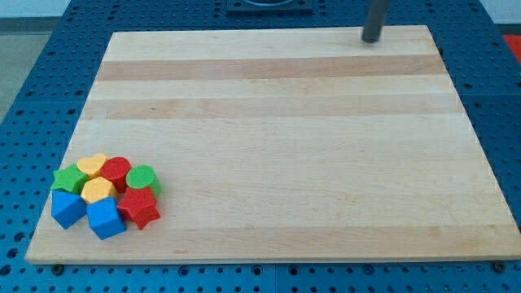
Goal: Push the blue trinangle into red star
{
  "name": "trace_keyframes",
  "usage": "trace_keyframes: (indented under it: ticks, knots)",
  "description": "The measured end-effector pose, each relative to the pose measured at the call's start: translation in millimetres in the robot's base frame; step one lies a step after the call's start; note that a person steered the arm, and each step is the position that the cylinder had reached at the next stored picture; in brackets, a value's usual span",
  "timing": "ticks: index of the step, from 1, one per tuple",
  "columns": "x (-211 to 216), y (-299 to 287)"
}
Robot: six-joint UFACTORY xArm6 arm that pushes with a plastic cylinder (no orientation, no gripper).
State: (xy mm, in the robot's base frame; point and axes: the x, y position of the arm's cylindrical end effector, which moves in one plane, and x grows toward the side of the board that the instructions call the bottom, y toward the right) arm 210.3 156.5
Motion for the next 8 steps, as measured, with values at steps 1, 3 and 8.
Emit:
trace_keyframes:
  ticks: [1, 3, 8]
  knots:
    - [-9, -85]
    - [9, -261]
    - [220, -449]
